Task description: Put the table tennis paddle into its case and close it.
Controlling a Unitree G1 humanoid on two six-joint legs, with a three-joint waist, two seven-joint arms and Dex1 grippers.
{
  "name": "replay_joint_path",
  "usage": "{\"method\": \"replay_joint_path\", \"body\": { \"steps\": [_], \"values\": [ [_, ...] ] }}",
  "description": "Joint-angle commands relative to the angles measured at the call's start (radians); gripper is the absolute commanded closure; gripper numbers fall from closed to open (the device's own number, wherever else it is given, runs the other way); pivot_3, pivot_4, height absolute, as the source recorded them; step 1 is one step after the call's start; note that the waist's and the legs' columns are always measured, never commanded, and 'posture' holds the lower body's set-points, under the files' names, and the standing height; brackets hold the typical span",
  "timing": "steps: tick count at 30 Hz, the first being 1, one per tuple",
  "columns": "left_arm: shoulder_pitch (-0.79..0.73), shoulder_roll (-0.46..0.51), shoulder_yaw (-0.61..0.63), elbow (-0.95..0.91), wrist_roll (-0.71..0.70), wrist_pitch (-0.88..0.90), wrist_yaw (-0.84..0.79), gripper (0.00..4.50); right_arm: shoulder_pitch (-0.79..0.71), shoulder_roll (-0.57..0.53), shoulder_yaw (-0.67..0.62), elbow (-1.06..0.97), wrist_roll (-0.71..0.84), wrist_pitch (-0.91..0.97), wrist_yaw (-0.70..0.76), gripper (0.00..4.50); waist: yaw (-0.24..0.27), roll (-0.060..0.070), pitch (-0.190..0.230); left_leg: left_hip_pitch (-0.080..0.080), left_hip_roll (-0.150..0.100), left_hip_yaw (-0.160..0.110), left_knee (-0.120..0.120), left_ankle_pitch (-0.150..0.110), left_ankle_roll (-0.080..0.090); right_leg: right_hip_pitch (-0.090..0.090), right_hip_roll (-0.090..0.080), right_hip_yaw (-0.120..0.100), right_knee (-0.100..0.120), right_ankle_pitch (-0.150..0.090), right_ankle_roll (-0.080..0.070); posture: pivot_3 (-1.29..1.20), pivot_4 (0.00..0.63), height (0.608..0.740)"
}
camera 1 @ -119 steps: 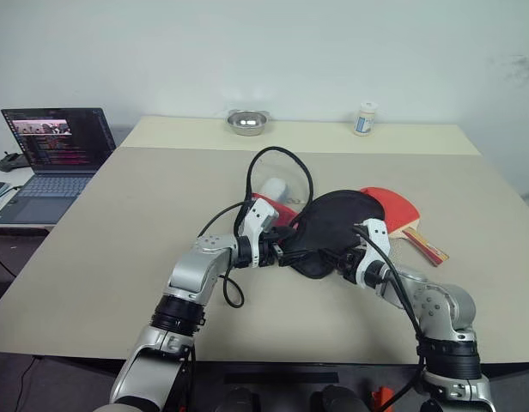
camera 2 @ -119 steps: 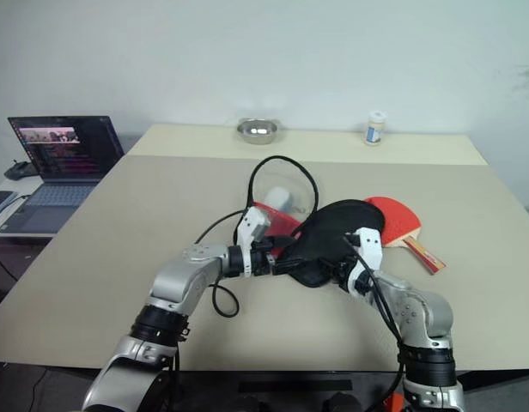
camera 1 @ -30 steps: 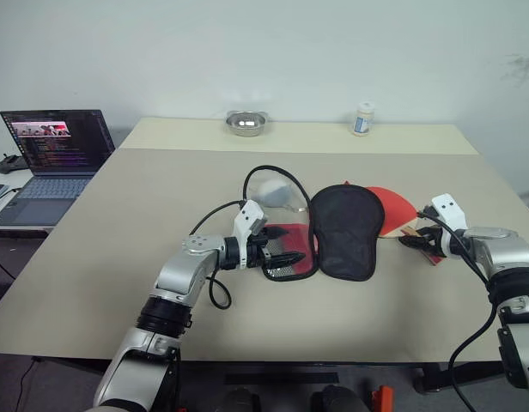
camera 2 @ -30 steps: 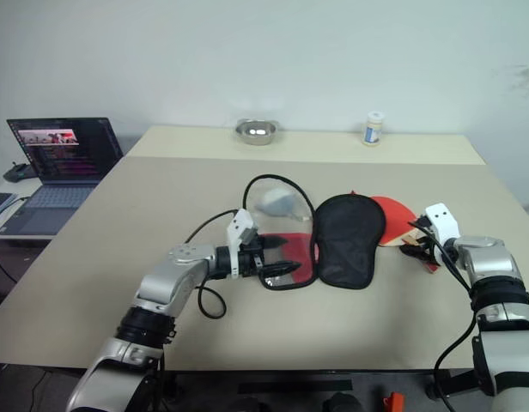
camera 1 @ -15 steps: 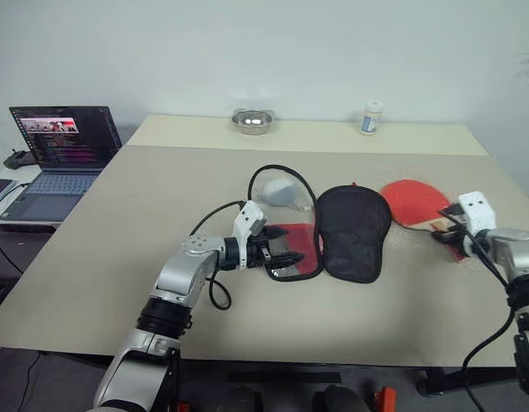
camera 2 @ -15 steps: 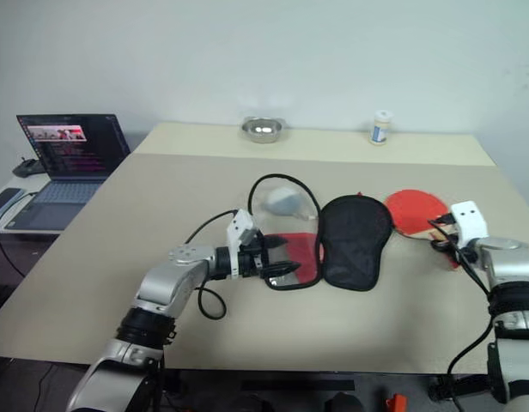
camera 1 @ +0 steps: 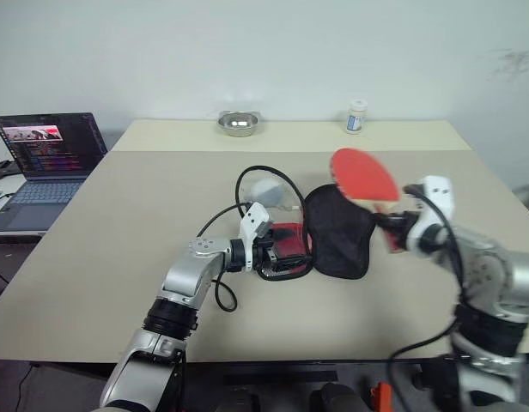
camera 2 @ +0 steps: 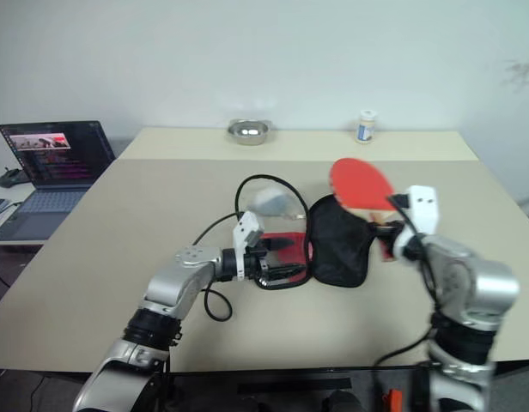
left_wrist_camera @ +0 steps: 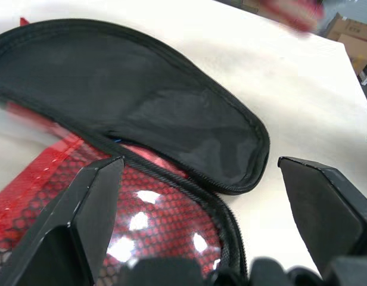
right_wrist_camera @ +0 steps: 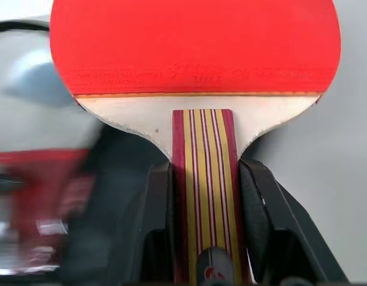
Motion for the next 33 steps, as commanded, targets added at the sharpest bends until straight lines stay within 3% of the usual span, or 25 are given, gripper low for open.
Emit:
{"method": "replay_joint_path", "body": {
  "steps": [1,9,21,33],
  "values": [
    [-0.016,0.000,-0.002,0.000,0.001,-0.022,-0.011,0.00,-0.046,0.130,-0.039,-0.122,-0.062,0.031,-0.132,3.40,0.005,0.000,0.000,0.000,0.000,0.000,0.000,0.000,0.000,0.000,0.000,-0.001,0.000,0.000,0.000,0.00,0.150,0.740],
    [-0.012,-0.005,-0.005,0.000,0.007,-0.030,-0.012,0.00,0.004,0.314,0.031,-0.013,-0.125,-0.146,-0.279,3.40,0.006,0.000,0.000,-0.002,-0.009,-0.001,0.000,0.000,0.000,0.000,-0.003,0.000,-0.002,0.000,0.000,0.00,0.150,0.740],
    [0.004,-0.003,0.000,-0.021,0.007,-0.021,-0.002,0.00,0.075,0.319,0.133,0.113,-0.107,-0.268,-0.316,3.40,-0.008,0.000,0.000,-0.002,-0.007,-0.002,-0.001,0.000,0.000,0.000,-0.001,0.000,-0.002,-0.001,0.000,0.00,0.150,0.740],
    [0.015,0.002,-0.002,-0.039,0.008,-0.013,-0.001,0.00,0.095,0.304,0.157,0.205,-0.099,-0.352,-0.346,3.40,-0.007,0.000,0.000,-0.001,-0.007,-0.002,-0.001,0.000,0.000,0.000,-0.001,0.000,-0.002,-0.001,0.000,0.00,0.150,0.740]
  ]
}}
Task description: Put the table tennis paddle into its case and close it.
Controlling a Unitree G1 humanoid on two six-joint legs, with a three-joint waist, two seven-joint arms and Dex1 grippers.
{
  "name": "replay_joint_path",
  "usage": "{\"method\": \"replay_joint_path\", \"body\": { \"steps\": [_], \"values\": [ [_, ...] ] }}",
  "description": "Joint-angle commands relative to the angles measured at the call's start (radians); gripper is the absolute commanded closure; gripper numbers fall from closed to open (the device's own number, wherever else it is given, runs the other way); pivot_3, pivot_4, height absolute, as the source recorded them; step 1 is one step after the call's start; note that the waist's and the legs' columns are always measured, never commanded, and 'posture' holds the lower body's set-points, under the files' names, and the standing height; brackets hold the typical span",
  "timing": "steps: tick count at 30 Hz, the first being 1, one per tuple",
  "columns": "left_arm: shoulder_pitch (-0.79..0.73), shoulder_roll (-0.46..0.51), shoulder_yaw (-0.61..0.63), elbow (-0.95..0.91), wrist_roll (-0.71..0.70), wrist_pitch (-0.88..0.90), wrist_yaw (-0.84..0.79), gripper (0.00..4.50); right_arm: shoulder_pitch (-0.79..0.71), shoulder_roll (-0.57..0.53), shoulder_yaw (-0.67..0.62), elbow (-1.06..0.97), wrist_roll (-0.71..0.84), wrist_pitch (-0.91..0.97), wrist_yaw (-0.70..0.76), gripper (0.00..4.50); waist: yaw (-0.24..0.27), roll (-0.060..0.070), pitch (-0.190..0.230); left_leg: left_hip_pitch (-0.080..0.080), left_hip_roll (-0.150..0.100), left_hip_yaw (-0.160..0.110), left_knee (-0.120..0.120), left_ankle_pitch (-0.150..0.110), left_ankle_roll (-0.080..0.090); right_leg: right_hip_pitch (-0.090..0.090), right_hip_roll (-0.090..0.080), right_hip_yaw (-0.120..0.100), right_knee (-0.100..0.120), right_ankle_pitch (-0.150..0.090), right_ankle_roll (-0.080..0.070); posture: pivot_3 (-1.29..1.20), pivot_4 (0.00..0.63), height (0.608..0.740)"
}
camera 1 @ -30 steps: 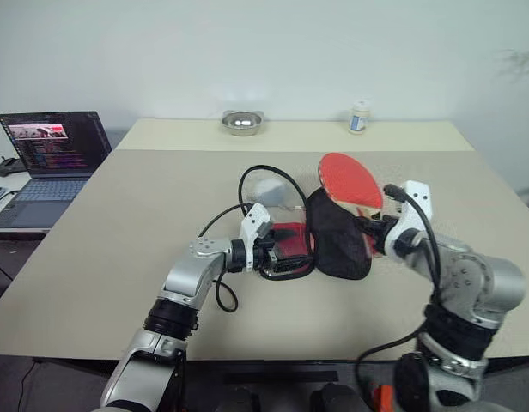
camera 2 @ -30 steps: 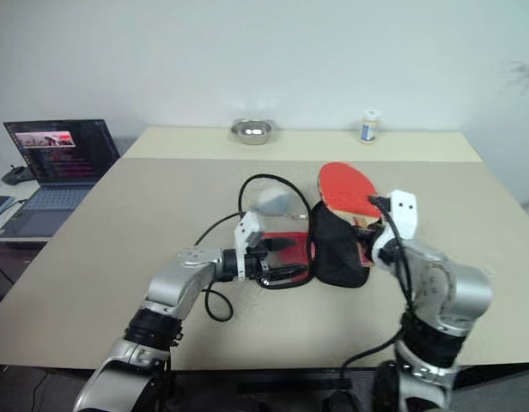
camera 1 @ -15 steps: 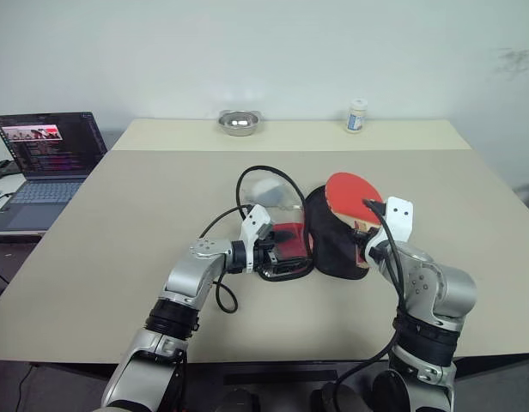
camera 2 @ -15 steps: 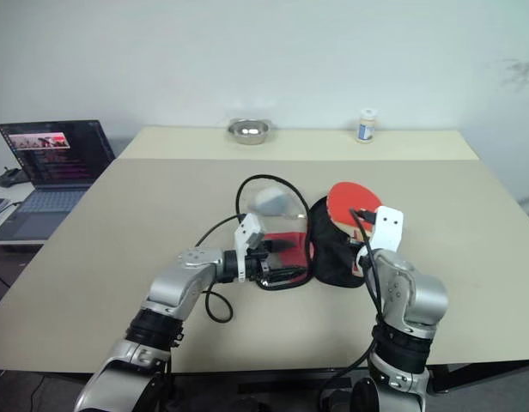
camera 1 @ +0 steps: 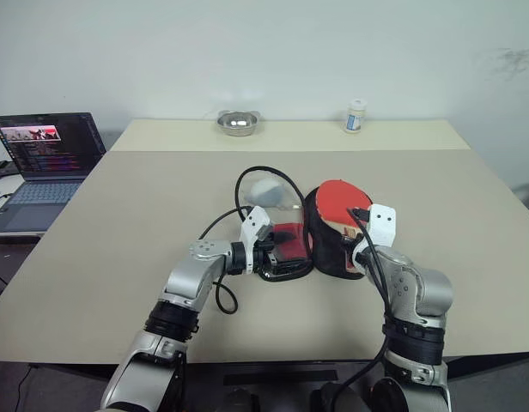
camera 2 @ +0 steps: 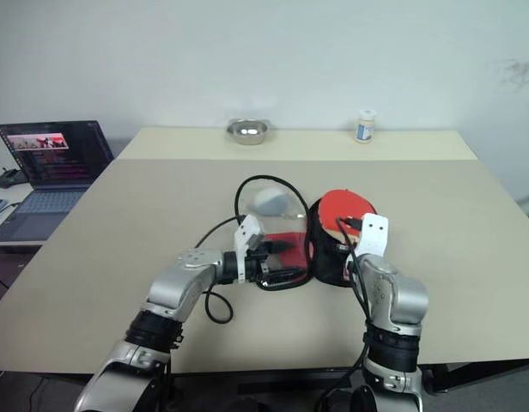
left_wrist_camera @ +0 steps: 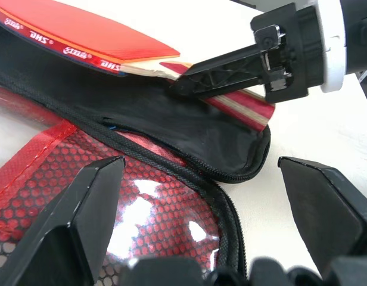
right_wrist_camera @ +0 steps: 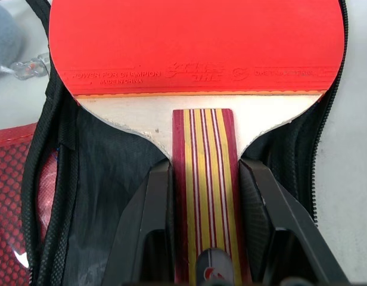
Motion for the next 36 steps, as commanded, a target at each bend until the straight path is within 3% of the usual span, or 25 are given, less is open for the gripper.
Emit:
{"method": "replay_joint_path", "body": {
  "steps": [1,9,19,23,27,36],
  "values": [
    [0.001,0.006,0.001,-0.051,-0.004,-0.007,0.003,0.00,0.005,0.042,0.010,-0.007,0.021,-0.033,-0.007,3.40,0.000,0.000,0.000,0.000,0.000,0.000,0.000,0.000,0.000,0.000,0.000,0.000,0.000,0.000,0.000,0.00,0.150,0.740],
    [0.006,0.007,0.000,-0.062,-0.003,-0.001,0.004,0.00,0.010,0.041,0.029,0.011,0.030,-0.043,-0.010,3.40,0.000,0.000,0.000,0.000,0.000,0.000,0.000,0.000,0.000,0.000,0.000,0.000,0.000,0.000,0.000,0.00,0.150,0.740],
    [0.015,0.024,0.005,-0.068,-0.005,0.000,0.003,0.00,0.042,0.013,0.116,-0.126,0.039,-0.016,-0.013,0.01,0.000,0.000,0.000,0.000,0.001,0.000,-0.001,0.000,0.000,0.000,0.000,0.000,-0.001,-0.002,0.004,0.00,0.150,0.740],
    [0.036,0.050,0.019,-0.086,-0.014,0.004,-0.007,0.00,0.059,-0.134,0.199,-0.302,0.063,0.032,0.078,0.01,0.000,0.000,0.000,0.000,0.001,0.000,-0.001,0.000,0.000,0.000,0.000,0.000,-0.002,-0.002,0.004,0.00,0.150,0.740],
    [0.067,0.090,0.042,-0.114,-0.035,0.009,-0.023,0.00,0.099,-0.368,0.217,-0.456,0.167,0.088,0.276,0.01,0.001,-0.001,0.000,-0.001,0.000,-0.001,-0.001,0.000,0.000,0.000,0.000,-0.001,-0.003,-0.003,0.005,0.00,0.150,0.740],
    [0.145,0.258,0.099,-0.103,-0.074,0.001,-0.135,0.00,0.114,-0.726,-0.063,-0.539,0.473,0.138,0.661,0.01,0.000,-0.003,0.002,0.000,0.003,-0.002,-0.002,0.000,0.000,0.000,0.000,-0.002,-0.004,-0.003,0.005,0.00,0.150,0.740]
  ]
}}
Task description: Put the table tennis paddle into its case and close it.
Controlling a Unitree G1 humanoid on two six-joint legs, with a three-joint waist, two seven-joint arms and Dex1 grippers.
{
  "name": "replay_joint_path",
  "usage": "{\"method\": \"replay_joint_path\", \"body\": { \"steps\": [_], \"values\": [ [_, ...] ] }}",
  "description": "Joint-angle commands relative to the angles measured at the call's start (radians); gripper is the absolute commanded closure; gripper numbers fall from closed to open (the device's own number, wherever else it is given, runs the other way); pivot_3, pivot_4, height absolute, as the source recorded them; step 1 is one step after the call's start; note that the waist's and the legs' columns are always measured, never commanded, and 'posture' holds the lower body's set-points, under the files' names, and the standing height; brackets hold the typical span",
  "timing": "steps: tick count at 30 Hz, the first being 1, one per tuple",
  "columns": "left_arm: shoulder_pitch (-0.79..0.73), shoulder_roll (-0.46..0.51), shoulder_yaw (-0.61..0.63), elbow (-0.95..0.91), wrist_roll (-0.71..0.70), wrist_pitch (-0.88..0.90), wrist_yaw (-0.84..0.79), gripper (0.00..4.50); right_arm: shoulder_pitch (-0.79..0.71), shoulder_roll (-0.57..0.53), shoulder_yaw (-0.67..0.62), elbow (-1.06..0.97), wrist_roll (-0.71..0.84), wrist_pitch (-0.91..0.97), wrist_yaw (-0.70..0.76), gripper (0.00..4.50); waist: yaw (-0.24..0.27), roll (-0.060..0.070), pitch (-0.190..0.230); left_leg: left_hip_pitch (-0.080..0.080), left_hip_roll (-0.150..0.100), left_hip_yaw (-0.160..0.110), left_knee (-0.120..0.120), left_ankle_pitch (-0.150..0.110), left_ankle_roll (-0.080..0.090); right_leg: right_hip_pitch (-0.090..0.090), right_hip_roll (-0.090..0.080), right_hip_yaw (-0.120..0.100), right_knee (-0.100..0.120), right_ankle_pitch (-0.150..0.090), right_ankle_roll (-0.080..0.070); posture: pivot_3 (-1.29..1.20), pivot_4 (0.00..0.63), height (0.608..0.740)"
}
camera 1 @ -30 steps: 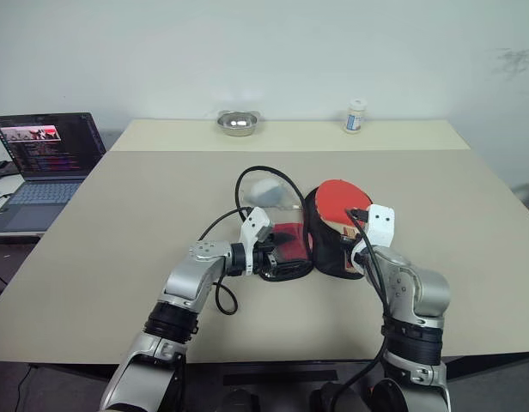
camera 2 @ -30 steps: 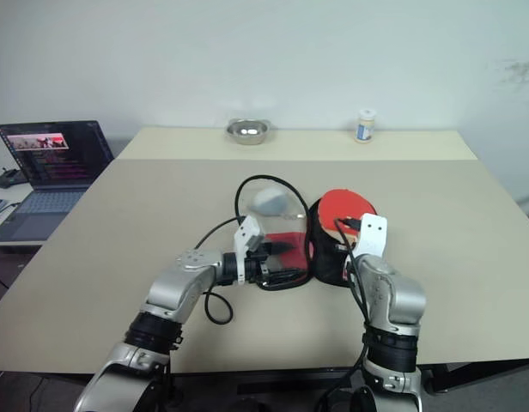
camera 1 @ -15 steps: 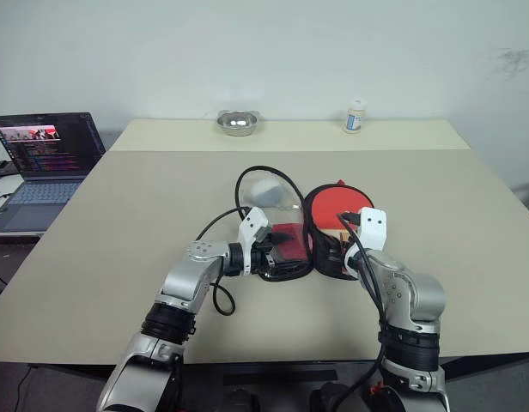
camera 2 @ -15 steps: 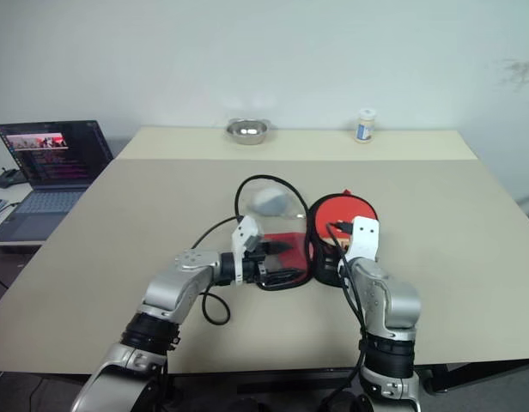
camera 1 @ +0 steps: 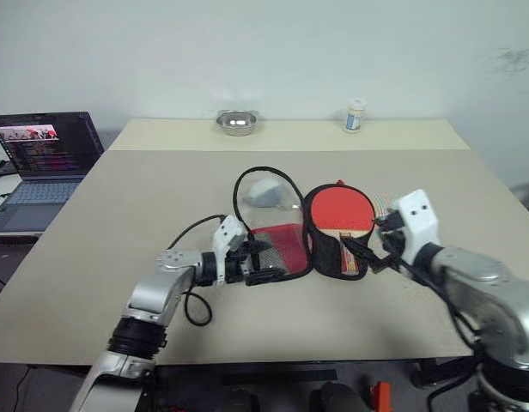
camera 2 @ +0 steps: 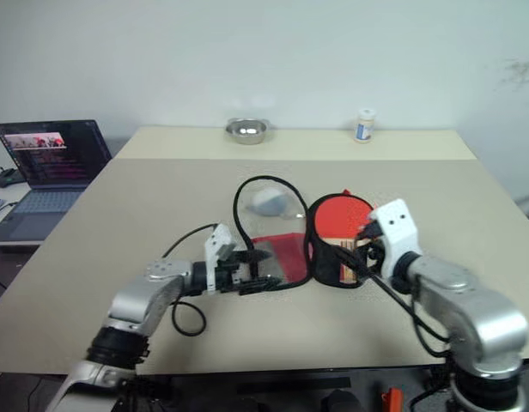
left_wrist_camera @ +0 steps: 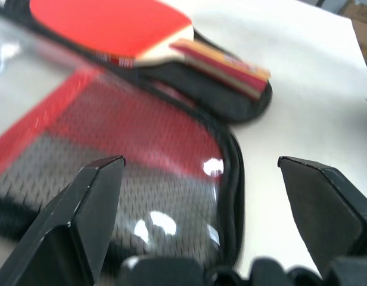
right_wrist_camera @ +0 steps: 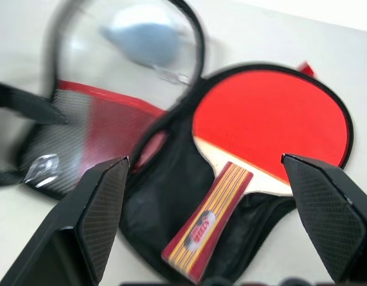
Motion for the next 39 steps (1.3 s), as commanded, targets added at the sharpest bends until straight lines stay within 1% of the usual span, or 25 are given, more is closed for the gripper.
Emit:
{"method": "replay_joint_path", "body": {
  "steps": [1,5,6,9,13,15,17,18,19,20,23,27,28,29,30,31,35,39],
  "values": [
    [-0.006,0.056,0.050,0.028,-0.021,-0.027,-0.053,0.00,-0.007,-0.105,-0.113,-0.031,0.116,-0.008,0.133,0.01,0.003,-0.001,0.001,0.000,0.000,-0.001,-0.001,0.000,0.000,0.000,0.000,-0.001,0.000,0.000,0.000,0.00,0.150,0.740],
    [-0.043,0.101,0.096,0.132,-0.024,-0.050,-0.083,0.00,0.012,-0.216,-0.177,-0.011,0.187,-0.042,0.215,0.01,0.006,-0.005,0.004,0.000,0.000,-0.001,-0.001,0.000,0.000,0.001,-0.001,-0.002,-0.001,0.000,-0.001,0.00,0.150,0.740],
    [-0.051,0.114,0.103,0.161,-0.014,-0.069,-0.091,0.00,0.015,-0.234,-0.182,-0.005,0.196,-0.052,0.222,0.01,0.007,-0.006,0.004,0.000,0.000,-0.001,-0.001,0.000,0.000,0.001,-0.001,-0.002,-0.002,0.000,-0.001,0.00,0.150,0.740],
    [-0.101,0.128,0.111,0.283,0.042,-0.149,-0.041,0.00,0.027,-0.264,-0.186,0.010,0.210,-0.082,0.224,0.01,0.007,-0.007,0.005,-0.001,0.000,-0.001,-0.004,0.000,0.000,0.002,-0.001,-0.002,-0.008,0.000,0.000,0.00,0.150,0.740],
    [-0.171,0.087,0.105,0.381,0.082,-0.204,0.024,0.00,0.038,-0.288,-0.179,0.013,0.239,-0.111,0.230,0.01,0.010,-0.008,0.005,-0.001,-0.002,0.000,-0.008,0.000,0.000,0.002,-0.003,-0.002,-0.012,0.000,0.000,0.00,0.150,0.740],
    [-0.205,0.043,0.087,0.397,0.090,-0.217,0.030,0.00,0.076,-0.329,-0.179,0.005,0.246,-0.132,0.266,0.01,0.015,-0.008,0.005,-0.002,-0.002,0.000,-0.009,0.000,0.000,0.002,-0.003,-0.002,-0.013,0.001,-0.001,0.00,0.150,0.740],
    [-0.233,0.005,0.073,0.411,0.099,-0.229,0.029,0.00,0.114,-0.367,-0.186,0.004,0.253,-0.156,0.292,0.01,0.032,-0.009,0.005,-0.002,-0.003,0.000,-0.009,0.000,0.000,0.002,-0.004,-0.003,-0.014,0.002,-0.003,0.00,0.150,0.740],
    [-0.248,-0.013,0.068,0.422,0.106,-0.233,0.031,0.28,0.131,-0.384,-0.194,0.006,0.255,-0.168,0.301,0.00,0.033,-0.009,0.006,-0.003,-0.004,0.000,-0.009,0.000,0.000,0.002,-0.004,-0.003,-0.014,0.002,-0.003,0.00,0.150,0.740],
    [-0.257,-0.023,0.064,0.431,0.111,-0.237,0.032,0.40,0.142,-0.394,-0.199,0.009,0.256,-0.177,0.305,0.00,0.033,-0.009,0.006,-0.003,-0.004,0.000,-0.009,0.000,0.001,0.002,-0.004,-0.003,-0.014,0.002,-0.003,0.00,0.150,0.740],
    [-0.284,-0.054,0.056,0.450,0.116,-0.245,0.038,0.60,0.157,-0.409,-0.216,0.013,0.257,-0.184,0.314,0.00,0.034,-0.010,0.006,-0.003,-0.004,0.000,-0.009,0.000,0.001,0.002,-0.004,-0.003,-0.014,0.002,-0.003,0.00,0.150,0.740],
    [-0.355,-0.135,0.033,0.481,0.111,-0.235,0.018,1.67,0.200,-0.451,-0.268,0.019,0.258,-0.198,0.333,0.00,0.040,-0.010,0.006,-0.003,-0.005,-0.001,-0.009,0.000,0.001,0.002,-0.002,-0.004,-0.014,0.002,-0.002,0.00,0.150,0.740],
    [-0.495,-0.291,0.011,0.570,0.114,-0.261,0.032,3.17,0.267,-0.500,-0.378,0.013,0.273,-0.182,0.356,0.00,0.051,-0.011,0.007,-0.003,-0.005,-0.001,-0.007,0.000,0.001,0.004,-0.002,-0.005,-0.014,0.001,0.001,0.00,0.150,0.740],
    [-0.523,-0.324,0.010,0.595,0.114,-0.271,0.030,3.61,0.278,-0.508,-0.395,0.013,0.278,-0.180,0.357,0.00,0.052,-0.012,0.007,-0.003,-0.005,-0.001,-0.007,0.000,0.001,0.004,-0.001,-0.004,-0.014,0.000,0.002,0.00,0.150,0.740],
    [-0.554,-0.363,0.009,0.628,0.116,-0.285,0.036,3.88,0.286,-0.516,-0.411,0.014,0.284,-0.178,0.356,0.00,0.053,-0.012,0.007,-0.003,-0.005,-0.001,-0.007,0.000,0.001,0.004,-0.001,-0.004,-0.014,0.000,0.002,0.00,0.150,0.740],
    [-0.580,-0.396,0.007,0.659,0.120,-0.299,0.040,4.26,0.292,-0.522,-0.423,0.015,0.288,-0.175,0.353,0.00,0.052,-0.012,0.007,-0.003,-0.005,-0.001,-0.007,0.000,0.001,0.004,-0.001,-0.004,-0.014,0.000,0.002,0.00,0.150,0.740],
    [-0.603,-0.430,0.002,0.693,0.128,-0.319,0.046,4.49,0.297,-0.527,-0.431,0.016,0.295,-0.172,0.350,0.00,0.051,-0.012,0.007,-0.002,-0.005,-0.001,-0.007,0.000,0.001,0.004,-0.001,-0.004,-0.014,0.000,0.002,0.00,0.150,0.740],
    [-0.669,-0.519,0.001,0.825,0.169,-0.395,0.110,4.49,0.310,-0.532,-0.439,0.018,0.308,-0.167,0.326,0.00,0.044,-0.012,0.007,-0.002,-0.005,-0.001,-0.008,0.000,0.001,0.004,0.001,-0.002,-0.014,0.000,0.002,0.00,0.150,0.740],
    [-0.678,-0.537,0.007,0.871,0.190,-0.442,0.117,4.49,0.291,-0.498,-0.391,0.037,0.307,-0.169,0.254,0.00,0.033,-0.012,0.007,-0.001,-0.004,-0.002,-0.009,0.000,0.001,0.004,0.002,-0.002,-0.013,0.000,0.003,0.00,0.150,0.740]
  ]
}}
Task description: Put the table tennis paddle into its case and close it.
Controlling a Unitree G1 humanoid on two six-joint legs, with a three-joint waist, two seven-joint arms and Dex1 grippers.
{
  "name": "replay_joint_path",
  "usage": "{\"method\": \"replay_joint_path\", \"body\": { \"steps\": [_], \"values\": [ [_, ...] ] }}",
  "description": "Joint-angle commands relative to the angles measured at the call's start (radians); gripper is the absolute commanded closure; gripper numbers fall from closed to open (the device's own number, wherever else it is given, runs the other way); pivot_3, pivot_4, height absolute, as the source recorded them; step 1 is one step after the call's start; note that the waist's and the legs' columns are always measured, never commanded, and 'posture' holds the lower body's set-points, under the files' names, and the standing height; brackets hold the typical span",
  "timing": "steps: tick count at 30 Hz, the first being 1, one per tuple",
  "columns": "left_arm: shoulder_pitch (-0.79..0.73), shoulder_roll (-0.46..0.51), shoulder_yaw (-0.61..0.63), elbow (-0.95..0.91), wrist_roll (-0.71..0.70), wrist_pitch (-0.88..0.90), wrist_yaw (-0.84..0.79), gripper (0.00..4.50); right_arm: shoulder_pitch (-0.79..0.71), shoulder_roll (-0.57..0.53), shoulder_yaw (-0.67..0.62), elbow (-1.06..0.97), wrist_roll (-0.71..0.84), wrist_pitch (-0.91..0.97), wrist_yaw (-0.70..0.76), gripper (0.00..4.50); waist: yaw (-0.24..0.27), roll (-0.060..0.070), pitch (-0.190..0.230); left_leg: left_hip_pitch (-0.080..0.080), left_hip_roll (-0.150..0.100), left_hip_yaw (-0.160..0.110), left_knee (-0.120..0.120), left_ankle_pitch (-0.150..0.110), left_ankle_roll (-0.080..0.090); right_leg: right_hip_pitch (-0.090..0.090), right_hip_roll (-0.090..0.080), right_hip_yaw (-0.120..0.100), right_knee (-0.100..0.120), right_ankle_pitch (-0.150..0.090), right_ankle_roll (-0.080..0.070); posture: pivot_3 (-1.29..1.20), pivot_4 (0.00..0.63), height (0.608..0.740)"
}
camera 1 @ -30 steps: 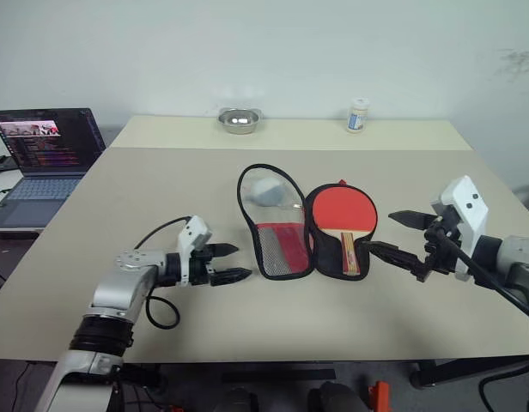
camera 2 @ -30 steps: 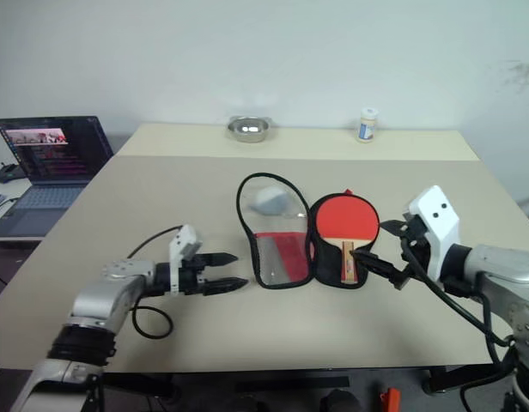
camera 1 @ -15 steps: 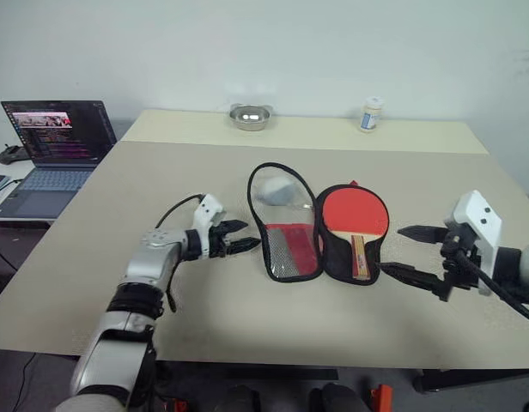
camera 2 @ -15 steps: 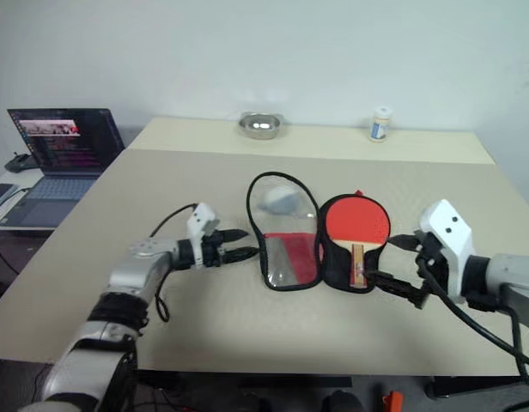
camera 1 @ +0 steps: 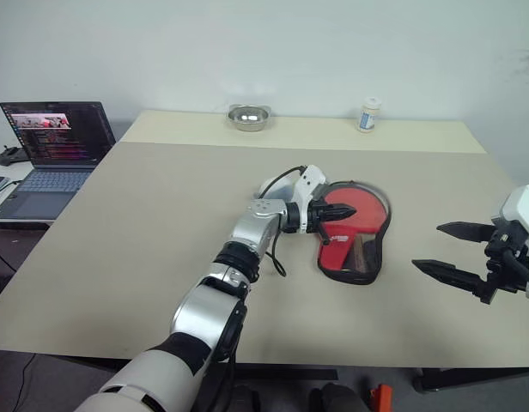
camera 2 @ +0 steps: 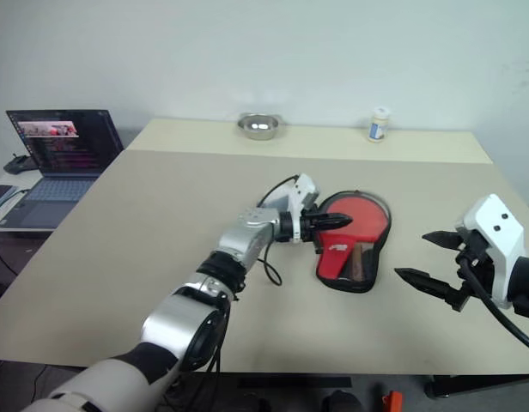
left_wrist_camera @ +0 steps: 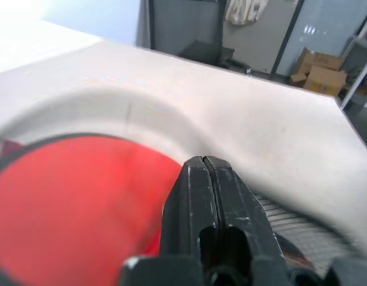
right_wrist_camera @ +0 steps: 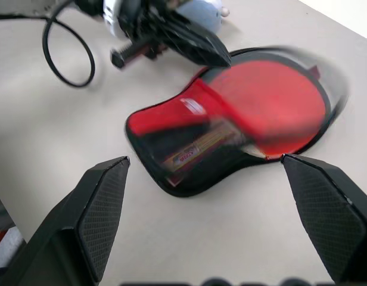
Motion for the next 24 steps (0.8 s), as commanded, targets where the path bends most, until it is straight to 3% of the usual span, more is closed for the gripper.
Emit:
{"method": "replay_joint_path", "body": {
  "steps": [1,7,15,19,24],
  "values": [
    [-0.018,0.013,0.014,-0.003,0.010,-0.050,-0.010,4.49,-0.022,0.026,0.037,0.022,-0.009,-0.013,-0.069,0.00,-0.003,0.000,0.000,0.000,0.000,0.000,0.000,0.000,0.000,0.000,0.000,0.000,0.000,0.000,0.000,0.00,0.150,0.740],
    [0.056,0.101,0.028,-0.107,-0.010,-0.033,-0.100,4.49,-0.111,0.149,0.222,0.150,-0.100,-0.073,-0.215,0.00,-0.007,0.001,0.000,0.001,0.000,0.001,0.001,0.000,0.000,0.000,0.000,0.002,0.002,0.000,0.000,0.00,0.150,0.740],
    [0.226,0.246,0.047,-0.445,-0.110,0.165,-0.228,4.49,-0.249,0.300,0.466,0.396,-0.261,-0.169,-0.305,0.00,-0.005,0.001,0.000,0.000,0.001,0.002,0.001,0.001,-0.001,-0.001,0.000,0.001,0.004,0.003,-0.005,0.00,0.150,0.740],
    [0.310,0.340,0.058,-0.635,-0.177,0.293,-0.270,4.49,-0.306,0.369,0.535,0.559,-0.333,-0.235,-0.316,0.00,-0.005,0.001,-0.001,0.000,0.000,0.003,0.003,0.001,-0.001,-0.001,-0.001,0.002,0.004,0.003,-0.005,0.00,0.150,0.740],
    [0.334,0.369,0.057,-0.689,-0.191,0.334,-0.237,4.49,-0.351,0.411,0.572,0.701,-0.398,-0.295,-0.300,0.00,-0.001,0.002,-0.001,0.000,0.000,0.002,0.005,0.001,-0.001,-0.001,-0.001,0.001,0.005,0.003,-0.005,0.00,0.150,0.740]
  ]
}}
